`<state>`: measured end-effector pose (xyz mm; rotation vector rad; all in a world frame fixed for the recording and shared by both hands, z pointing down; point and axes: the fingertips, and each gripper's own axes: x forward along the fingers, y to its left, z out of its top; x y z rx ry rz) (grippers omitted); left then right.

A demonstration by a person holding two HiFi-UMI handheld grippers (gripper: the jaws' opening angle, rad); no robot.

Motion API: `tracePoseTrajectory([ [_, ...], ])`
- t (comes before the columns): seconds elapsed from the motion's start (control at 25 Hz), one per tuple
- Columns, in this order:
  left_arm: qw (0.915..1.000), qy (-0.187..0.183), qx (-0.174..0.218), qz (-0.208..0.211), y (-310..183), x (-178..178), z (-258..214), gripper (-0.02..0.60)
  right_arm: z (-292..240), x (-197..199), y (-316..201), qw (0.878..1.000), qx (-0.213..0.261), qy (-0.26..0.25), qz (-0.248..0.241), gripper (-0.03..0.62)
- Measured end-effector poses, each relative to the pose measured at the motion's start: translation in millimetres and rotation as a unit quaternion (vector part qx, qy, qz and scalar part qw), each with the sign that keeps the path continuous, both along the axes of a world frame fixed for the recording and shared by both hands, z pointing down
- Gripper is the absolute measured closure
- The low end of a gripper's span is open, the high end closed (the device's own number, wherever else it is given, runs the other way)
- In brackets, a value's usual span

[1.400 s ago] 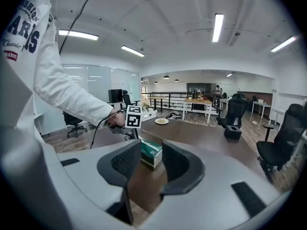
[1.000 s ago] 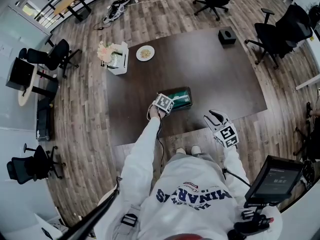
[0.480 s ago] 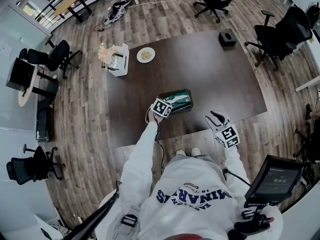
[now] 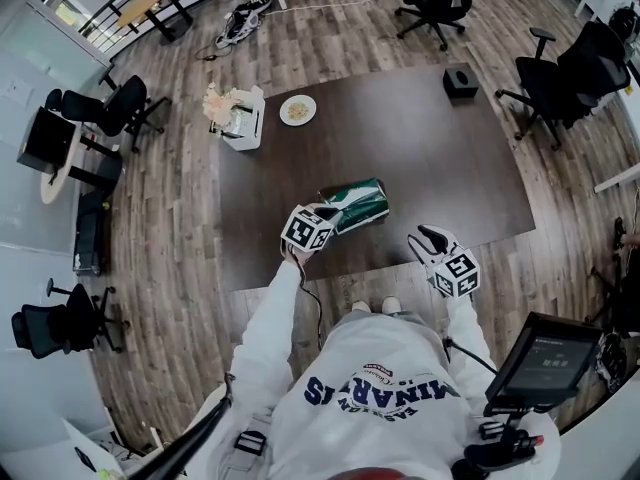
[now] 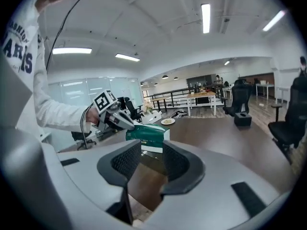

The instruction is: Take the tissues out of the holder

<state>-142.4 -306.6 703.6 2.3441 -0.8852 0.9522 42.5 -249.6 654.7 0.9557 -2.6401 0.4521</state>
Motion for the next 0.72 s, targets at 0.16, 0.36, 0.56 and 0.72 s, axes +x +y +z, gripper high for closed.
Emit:
tracePoseTrajectory([
  [0.16,0.9994,0.019,0.028,0.0,14.4,5.3,-25.4,0.572,7.0,-19.3,-21.6,0.998,-0.051,-0.04,-0.012,0.459],
  [0.36,0.9936,-0.039,0.1,0.033,31.2,16.4,-46.1,0.572,4.0,-33.7,-50.2,0.993,-0.098,-0.072,0.005,0.459],
  [0.56,0.9822,-0.078,0.157,0.068,52.2,31.5,-71.0,0.572,20.1,-44.1,-53.9,0.978,-0.203,-0.021,-0.048,0.461],
  [0.72,0.976,-0.092,0.181,0.078,64.9,34.9,-76.2,0.572,22.6,-49.0,-43.6,0.965,-0.247,-0.029,-0.081,0.467],
])
